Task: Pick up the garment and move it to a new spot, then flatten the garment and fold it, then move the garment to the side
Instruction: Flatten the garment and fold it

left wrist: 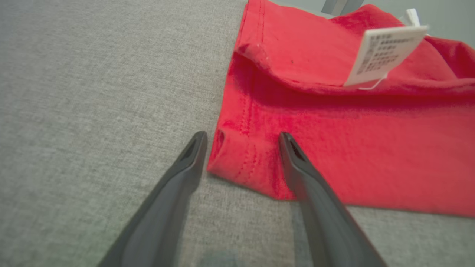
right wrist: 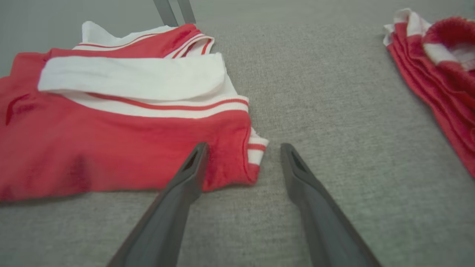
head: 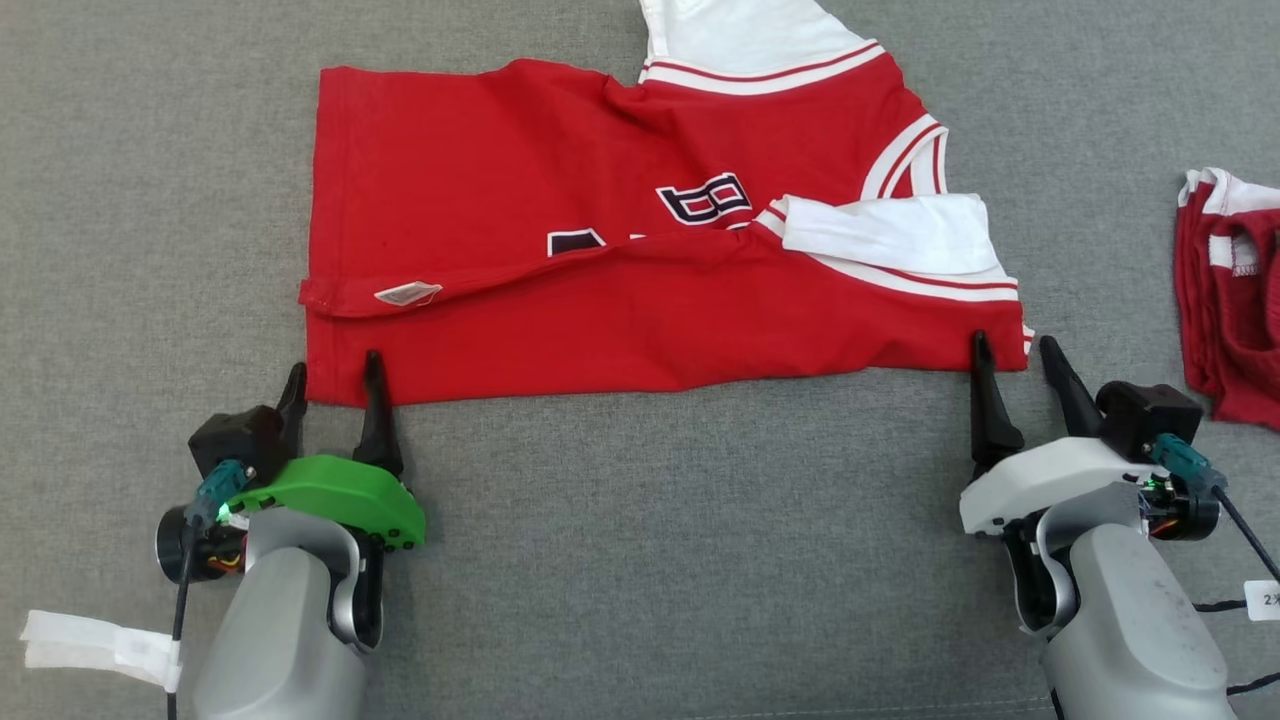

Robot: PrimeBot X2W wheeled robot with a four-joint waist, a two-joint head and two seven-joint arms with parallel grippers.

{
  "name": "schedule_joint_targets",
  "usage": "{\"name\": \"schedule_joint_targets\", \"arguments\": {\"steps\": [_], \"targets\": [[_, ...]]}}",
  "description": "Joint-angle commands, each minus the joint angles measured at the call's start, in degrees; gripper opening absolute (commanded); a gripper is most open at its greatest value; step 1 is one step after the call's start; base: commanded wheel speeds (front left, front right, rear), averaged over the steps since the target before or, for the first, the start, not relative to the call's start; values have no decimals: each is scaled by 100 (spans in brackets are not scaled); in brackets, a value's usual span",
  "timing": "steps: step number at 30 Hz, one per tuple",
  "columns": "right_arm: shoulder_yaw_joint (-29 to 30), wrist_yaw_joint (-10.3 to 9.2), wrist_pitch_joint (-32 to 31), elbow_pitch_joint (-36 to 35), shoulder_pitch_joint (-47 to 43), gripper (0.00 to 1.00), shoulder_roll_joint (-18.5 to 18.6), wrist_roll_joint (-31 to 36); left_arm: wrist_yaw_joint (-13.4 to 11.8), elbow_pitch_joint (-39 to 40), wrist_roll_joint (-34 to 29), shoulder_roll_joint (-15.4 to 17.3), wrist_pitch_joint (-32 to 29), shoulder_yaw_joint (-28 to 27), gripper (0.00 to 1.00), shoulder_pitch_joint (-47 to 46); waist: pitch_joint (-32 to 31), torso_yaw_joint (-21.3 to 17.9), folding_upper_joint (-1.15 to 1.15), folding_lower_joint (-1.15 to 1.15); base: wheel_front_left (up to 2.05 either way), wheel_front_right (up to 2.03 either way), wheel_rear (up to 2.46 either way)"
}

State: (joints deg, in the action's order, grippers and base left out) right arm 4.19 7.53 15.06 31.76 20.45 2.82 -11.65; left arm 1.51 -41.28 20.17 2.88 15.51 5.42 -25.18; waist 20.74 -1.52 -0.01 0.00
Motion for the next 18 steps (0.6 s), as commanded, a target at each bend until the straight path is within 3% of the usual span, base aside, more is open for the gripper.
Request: {"name": "schedule_joint_targets", "arguments": {"steps": [1,2,3,4,5,6,13,18], "targets": [[-40,-9,6,120,126,100,27,40,50,-238,-40,8,-85,53,89,10,37,-18,1,0,0,0,0],[-81,-9,-1,222,142,100,18,54,56,-286,-20,5,-87,50,50,-9,43,-15,1,0,0,0,0],[-149,-9,-1,330,167,100,9,-47,94,-366,28,-1,-90,57,31,-18,45,-8,1,0,0,0,0],[-196,-8,-3,402,187,100,9,-53,114,-416,43,-3,-93,68,0,-17,43,-1,1,0,0,0,0],[-254,-5,-5,459,218,37,8,-54,140,-463,72,-4,-94,79,0,-4,32,6,1,0,0,0,0],[-269,-5,-6,490,236,0,6,-82,159,-486,88,-10,-95,93,0,9,20,15,1,0,0,0,0],[-205,-9,2,457,449,0,18,-216,348,-46,339,3,-46,-54,0,52,-321,120,1,0,0,0,0],[40,-10,6,381,427,0,25,-525,405,232,167,23,-42,-322,0,179,-843,144,1,0,0,0,0]]}}
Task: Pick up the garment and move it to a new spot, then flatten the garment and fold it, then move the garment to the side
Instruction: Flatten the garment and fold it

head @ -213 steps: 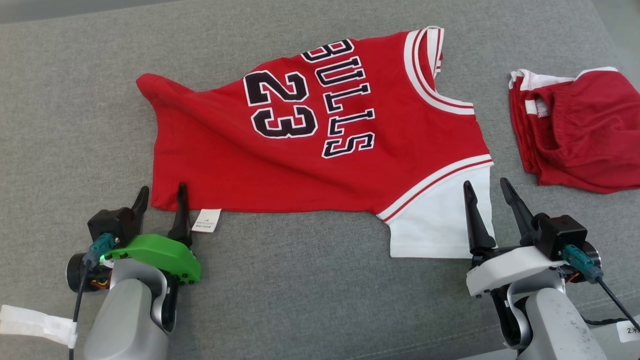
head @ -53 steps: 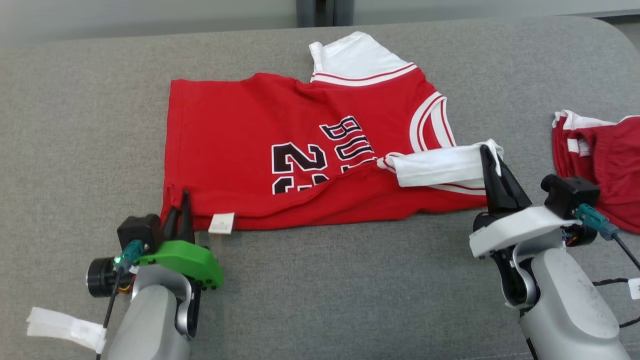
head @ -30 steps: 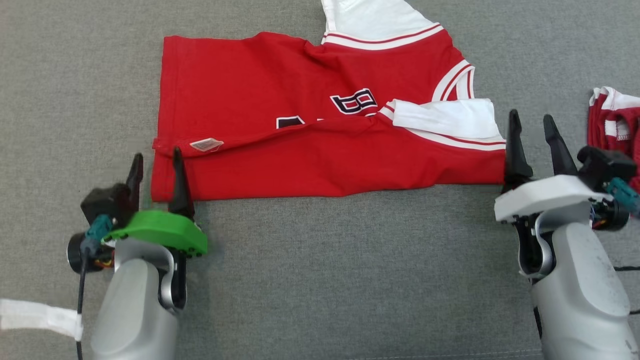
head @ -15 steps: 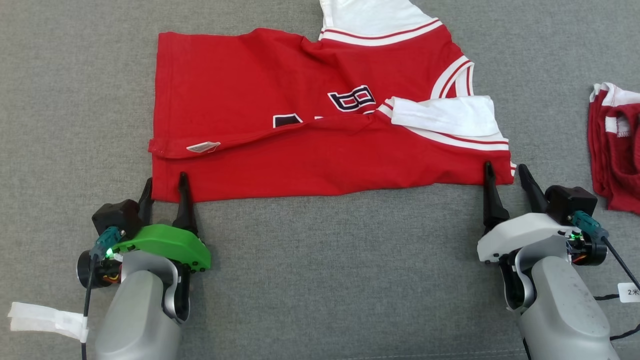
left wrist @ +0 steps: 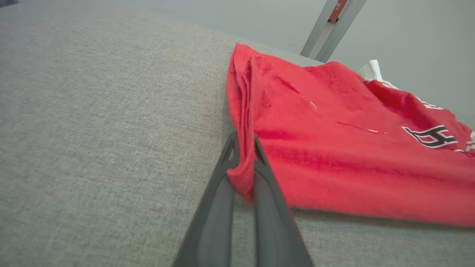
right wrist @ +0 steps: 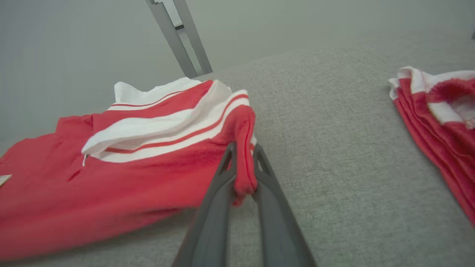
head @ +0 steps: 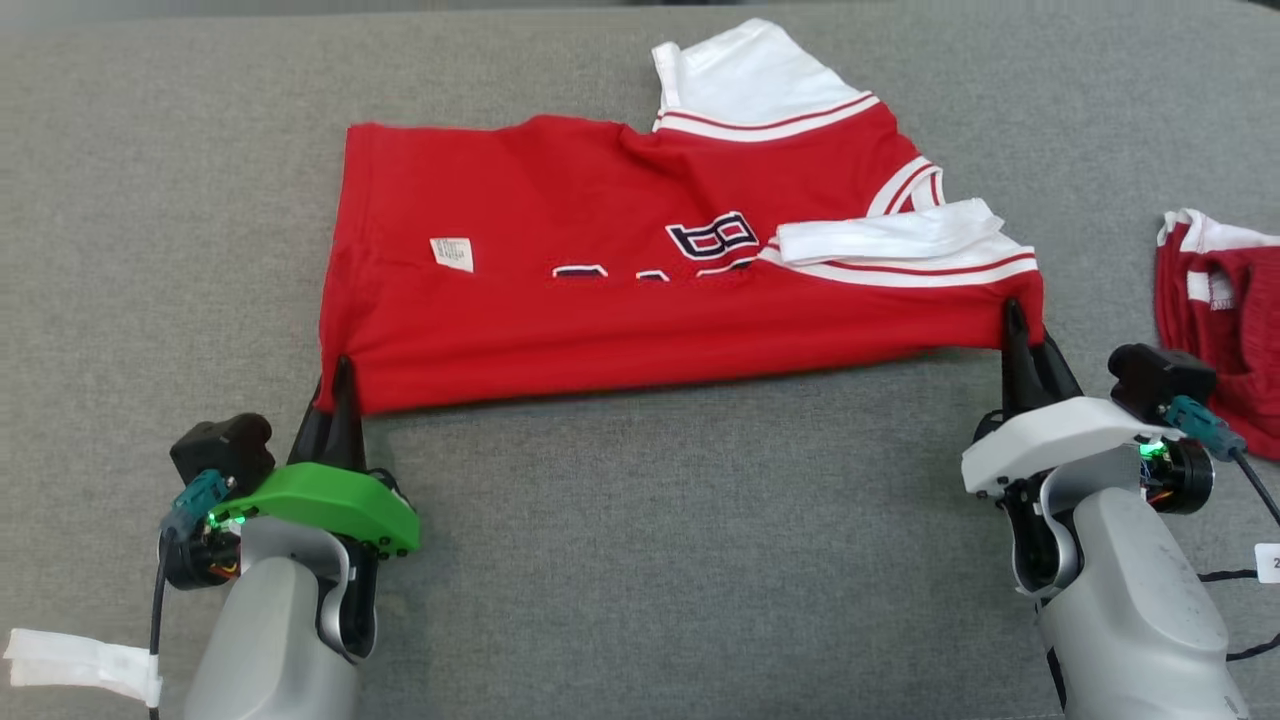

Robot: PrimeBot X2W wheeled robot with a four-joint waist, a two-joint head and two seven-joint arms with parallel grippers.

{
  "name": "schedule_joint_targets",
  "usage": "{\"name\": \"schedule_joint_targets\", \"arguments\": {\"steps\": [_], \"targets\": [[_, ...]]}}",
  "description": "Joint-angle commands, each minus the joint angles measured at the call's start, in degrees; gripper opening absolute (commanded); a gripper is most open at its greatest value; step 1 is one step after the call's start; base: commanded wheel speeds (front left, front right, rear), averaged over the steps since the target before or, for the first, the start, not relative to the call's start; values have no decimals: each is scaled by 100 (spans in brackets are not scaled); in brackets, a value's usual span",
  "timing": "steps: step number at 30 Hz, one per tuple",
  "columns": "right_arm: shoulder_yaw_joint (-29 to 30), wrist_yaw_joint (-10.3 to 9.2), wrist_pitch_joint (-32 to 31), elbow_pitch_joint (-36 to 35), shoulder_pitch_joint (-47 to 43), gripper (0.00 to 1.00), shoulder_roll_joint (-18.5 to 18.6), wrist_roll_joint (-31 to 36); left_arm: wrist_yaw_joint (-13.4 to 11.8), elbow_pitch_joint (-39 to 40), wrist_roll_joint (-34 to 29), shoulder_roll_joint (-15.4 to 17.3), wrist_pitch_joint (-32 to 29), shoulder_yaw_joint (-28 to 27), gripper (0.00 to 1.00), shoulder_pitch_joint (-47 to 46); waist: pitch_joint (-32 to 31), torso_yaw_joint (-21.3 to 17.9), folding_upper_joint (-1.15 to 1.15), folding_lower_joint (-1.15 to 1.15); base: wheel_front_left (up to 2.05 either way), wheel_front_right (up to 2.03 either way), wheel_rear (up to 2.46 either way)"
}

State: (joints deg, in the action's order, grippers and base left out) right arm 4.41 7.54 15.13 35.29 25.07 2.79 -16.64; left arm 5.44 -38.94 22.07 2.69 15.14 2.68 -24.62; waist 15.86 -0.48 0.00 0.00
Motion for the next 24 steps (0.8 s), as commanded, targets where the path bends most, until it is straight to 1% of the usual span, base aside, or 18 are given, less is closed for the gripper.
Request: {"name": "schedule_joint_targets", "arguments": {"steps": [1,8,12,14,15,16,19,22,24], "targets": [[5,-11,-1,57,-64,0,26,-92,20,5,-63,47,-5,-87,0,173,-462,42,0,0,0,0,0],[-248,-12,0,283,-820,0,89,-371,67,-269,-154,46,-4,-216,0,994,-1333,-27,0,0,0,0,0],[-333,-13,1,248,-1408,0,135,-525,79,-304,-39,54,-4,-206,0,1575,-1488,-74,0,0,0,0,0],[-272,-14,7,160,-1550,0,157,-618,82,-239,188,55,-4,-168,0,1773,-1442,-111,0,0,0,0,0],[-244,-14,7,148,-1590,5,149,-675,82,-172,208,56,-3,-183,25,1825,-1395,-136,0,0,0,0,0],[-231,-14,7,82,-1591,100,136,-685,67,-77,240,62,-3,-210,100,1856,-1325,-161,0,0,0,0,0],[-166,-10,6,-74,-1497,100,114,-697,55,90,155,44,-4,-191,100,1800,-1138,-168,0,0,0,0,0],[-137,-8,6,-257,-1298,100,138,-543,42,322,-18,42,-4,-264,100,1413,-908,-140,0,0,0,0,0],[-170,-8,6,-344,-1088,100,158,-442,39,355,-131,113,-4,-330,100,1187,-743,-160,0,0,0,0,0]]}}
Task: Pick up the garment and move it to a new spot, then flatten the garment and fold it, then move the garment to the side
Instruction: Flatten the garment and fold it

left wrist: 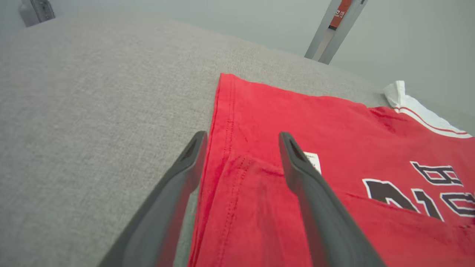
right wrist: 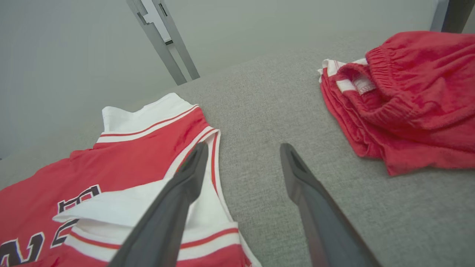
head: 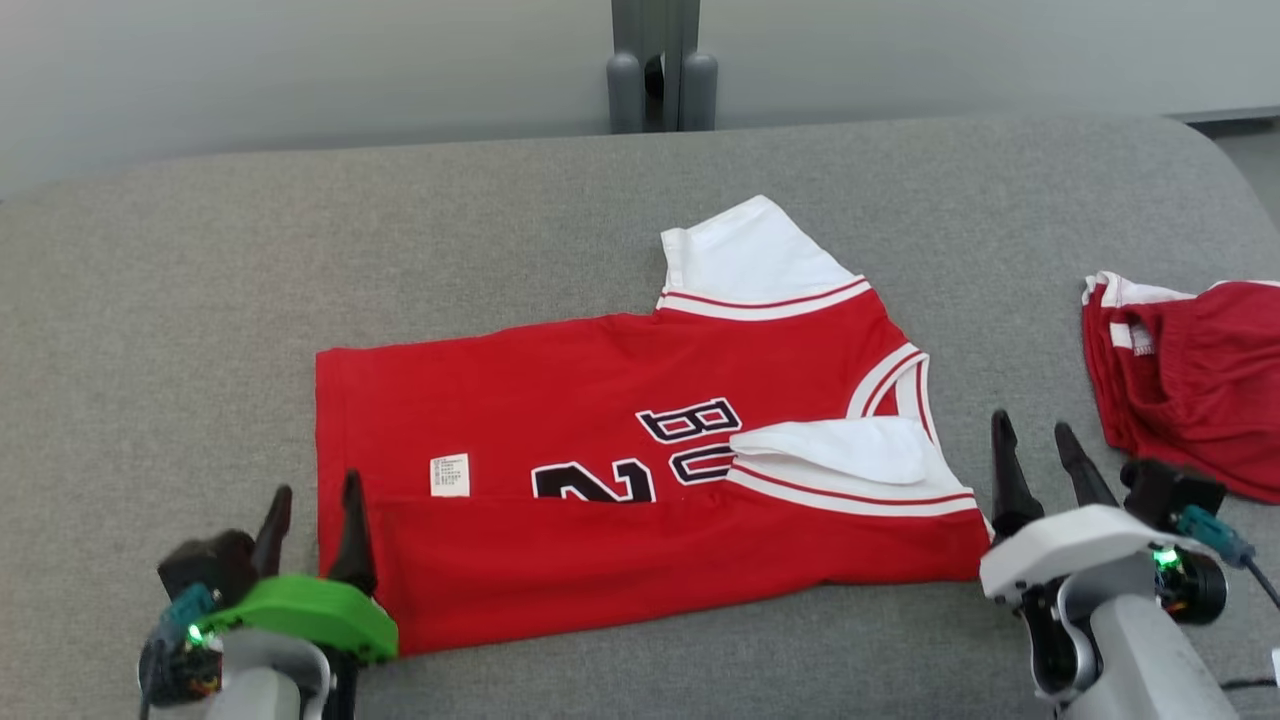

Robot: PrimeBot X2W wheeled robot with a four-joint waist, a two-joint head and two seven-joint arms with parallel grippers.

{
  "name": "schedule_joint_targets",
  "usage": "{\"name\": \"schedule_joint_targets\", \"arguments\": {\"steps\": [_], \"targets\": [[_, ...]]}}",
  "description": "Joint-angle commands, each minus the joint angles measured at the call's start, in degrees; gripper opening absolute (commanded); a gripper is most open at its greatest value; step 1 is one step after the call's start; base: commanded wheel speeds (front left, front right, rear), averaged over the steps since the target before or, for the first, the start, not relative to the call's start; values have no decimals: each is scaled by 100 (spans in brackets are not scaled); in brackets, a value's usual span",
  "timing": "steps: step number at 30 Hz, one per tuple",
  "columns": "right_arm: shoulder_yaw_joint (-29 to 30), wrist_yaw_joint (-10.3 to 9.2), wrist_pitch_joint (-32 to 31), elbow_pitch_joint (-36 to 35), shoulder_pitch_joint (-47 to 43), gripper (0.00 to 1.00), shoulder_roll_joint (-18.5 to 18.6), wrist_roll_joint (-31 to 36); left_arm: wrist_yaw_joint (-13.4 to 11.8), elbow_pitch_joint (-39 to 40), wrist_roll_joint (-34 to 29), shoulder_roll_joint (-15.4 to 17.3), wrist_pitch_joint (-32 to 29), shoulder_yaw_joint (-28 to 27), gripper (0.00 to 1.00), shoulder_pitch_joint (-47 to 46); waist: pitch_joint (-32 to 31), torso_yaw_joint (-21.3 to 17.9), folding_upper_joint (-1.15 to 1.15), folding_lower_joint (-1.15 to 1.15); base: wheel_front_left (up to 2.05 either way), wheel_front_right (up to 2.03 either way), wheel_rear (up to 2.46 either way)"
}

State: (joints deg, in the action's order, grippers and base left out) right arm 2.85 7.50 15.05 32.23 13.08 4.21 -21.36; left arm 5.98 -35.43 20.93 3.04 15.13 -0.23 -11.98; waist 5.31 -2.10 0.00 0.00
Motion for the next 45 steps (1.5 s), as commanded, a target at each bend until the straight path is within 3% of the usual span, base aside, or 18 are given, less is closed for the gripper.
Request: {"name": "schedule_joint_targets", "arguments": {"steps": [1,4,15,22,26,27,28,29,39,45], "targets": [[-33,-3,15,-58,223,100,11,54,-2,-24,-55,105,-3,-55,100,-207,388,-12,0,0,0,0,0],[-173,-3,15,-107,603,100,10,195,41,-236,-245,232,-3,34,100,-834,666,-34,0,0,0,0,0],[-1067,-3,15,26,1868,100,0,382,124,-1800,-40,607,-238,148,100,-2683,1545,-240,0,0,0,0,0],[-1362,-3,15,96,2344,100,141,295,153,-2539,95,619,-343,258,100,-3073,1765,-263,0,0,0,0,0],[-1374,-3,15,211,2568,100,261,227,162,-2729,247,451,-434,484,100,-3172,1847,-173,0,0,0,0,0],[-1383,-3,15,271,2640,100,287,204,164,-2744,292,401,-487,585,56,-3162,1866,-149,0,0,0,0,0],[-1382,-3,15,319,2711,100,324,222,166,-2743,311,371,-539,694,37,-3165,1888,-122,0,0,0,0,0],[-1399,-3,15,397,2802,100,360,244,174,-2734,371,357,-542,798,0,-3168,1913,-89,0,0,0,0,0],[-1286,-3,-391,1599,3802,100,731,435,162,-2478,783,237,-286,1608,0,-3346,2120,567,0,0,0,0,0],[-1504,-3,-784,2237,4430,100,904,519,160,-2381,1043,112,-159,2024,0,-3527,2273,1023,0,0,0,0,0]]}}
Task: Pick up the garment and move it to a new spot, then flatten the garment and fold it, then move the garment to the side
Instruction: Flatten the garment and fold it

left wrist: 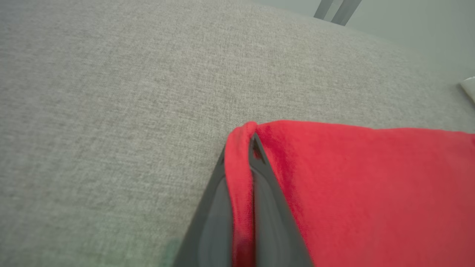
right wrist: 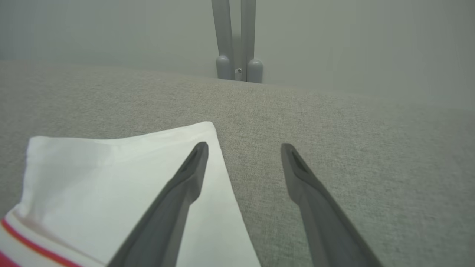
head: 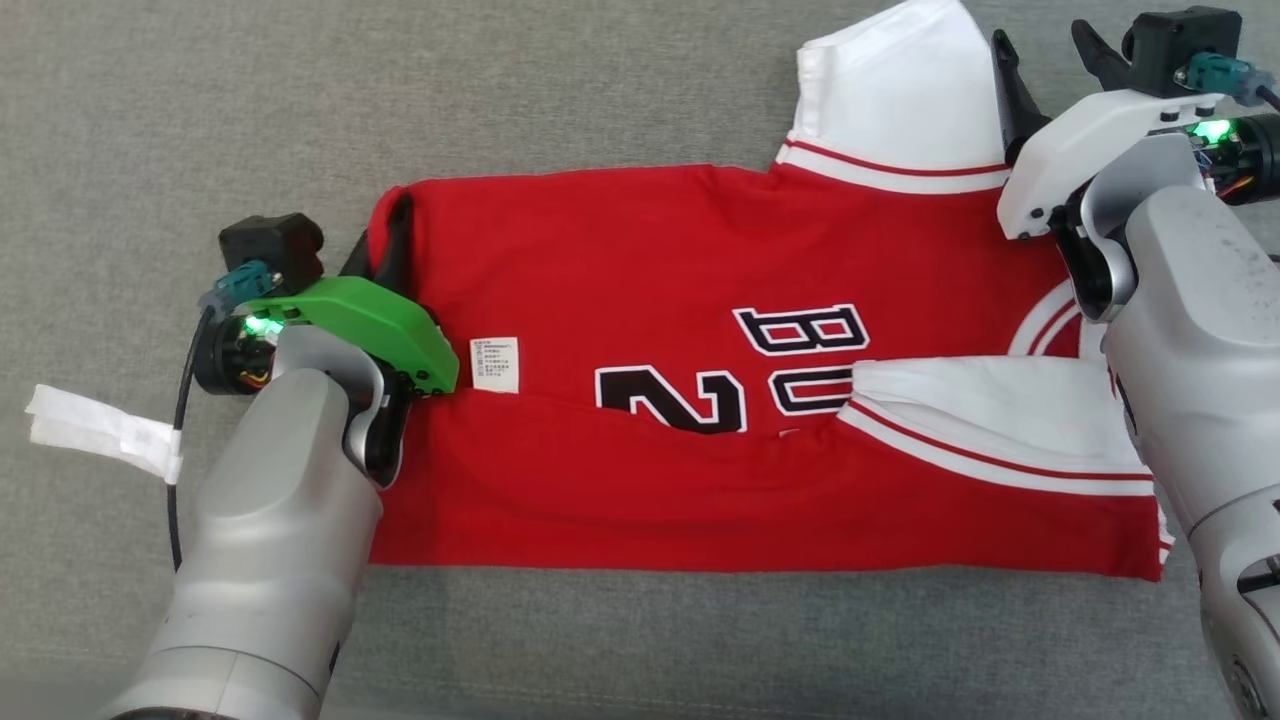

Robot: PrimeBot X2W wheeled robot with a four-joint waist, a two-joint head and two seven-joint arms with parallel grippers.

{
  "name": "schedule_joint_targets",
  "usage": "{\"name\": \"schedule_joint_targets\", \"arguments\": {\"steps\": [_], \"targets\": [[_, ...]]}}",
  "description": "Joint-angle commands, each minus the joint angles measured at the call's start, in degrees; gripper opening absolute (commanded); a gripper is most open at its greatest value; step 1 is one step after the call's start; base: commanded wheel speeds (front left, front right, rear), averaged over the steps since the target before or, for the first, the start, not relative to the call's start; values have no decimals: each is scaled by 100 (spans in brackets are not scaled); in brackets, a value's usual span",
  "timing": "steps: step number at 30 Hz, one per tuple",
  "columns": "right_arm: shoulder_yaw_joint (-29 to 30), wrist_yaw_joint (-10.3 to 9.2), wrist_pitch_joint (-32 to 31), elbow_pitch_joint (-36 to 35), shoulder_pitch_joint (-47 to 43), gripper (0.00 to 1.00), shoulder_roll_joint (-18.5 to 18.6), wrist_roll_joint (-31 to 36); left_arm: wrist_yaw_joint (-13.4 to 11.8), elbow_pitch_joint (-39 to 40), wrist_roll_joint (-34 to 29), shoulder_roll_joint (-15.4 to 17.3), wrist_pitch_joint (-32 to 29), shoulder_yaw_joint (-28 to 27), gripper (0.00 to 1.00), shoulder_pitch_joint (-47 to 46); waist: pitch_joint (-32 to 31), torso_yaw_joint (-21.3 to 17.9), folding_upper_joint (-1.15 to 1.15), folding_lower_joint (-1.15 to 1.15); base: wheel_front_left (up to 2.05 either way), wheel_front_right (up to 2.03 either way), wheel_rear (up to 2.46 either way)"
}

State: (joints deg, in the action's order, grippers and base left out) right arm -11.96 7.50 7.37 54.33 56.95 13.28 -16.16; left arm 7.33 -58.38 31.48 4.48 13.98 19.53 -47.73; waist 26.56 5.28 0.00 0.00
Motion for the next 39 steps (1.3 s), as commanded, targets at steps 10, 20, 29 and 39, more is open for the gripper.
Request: {"name": "schedule_joint_targets", "arguments": {"steps": [10,20,29,39], "targets": [[-526,-3,-493,746,705,100,152,-50,0,-121,461,-81,48,569,0,-81,289,594,0,0,0,0,0],[-576,-6,-607,1458,917,97,182,158,0,-183,730,-88,72,941,0,-200,331,666,0,0,0,0,0],[-297,-8,418,1444,1332,0,320,214,-26,118,546,87,103,718,0,-520,338,600,0,0,0,0,0],[648,-8,780,751,1275,0,209,759,-93,1505,-347,501,111,-87,0,-473,160,98,0,0,0,0,0]]}}
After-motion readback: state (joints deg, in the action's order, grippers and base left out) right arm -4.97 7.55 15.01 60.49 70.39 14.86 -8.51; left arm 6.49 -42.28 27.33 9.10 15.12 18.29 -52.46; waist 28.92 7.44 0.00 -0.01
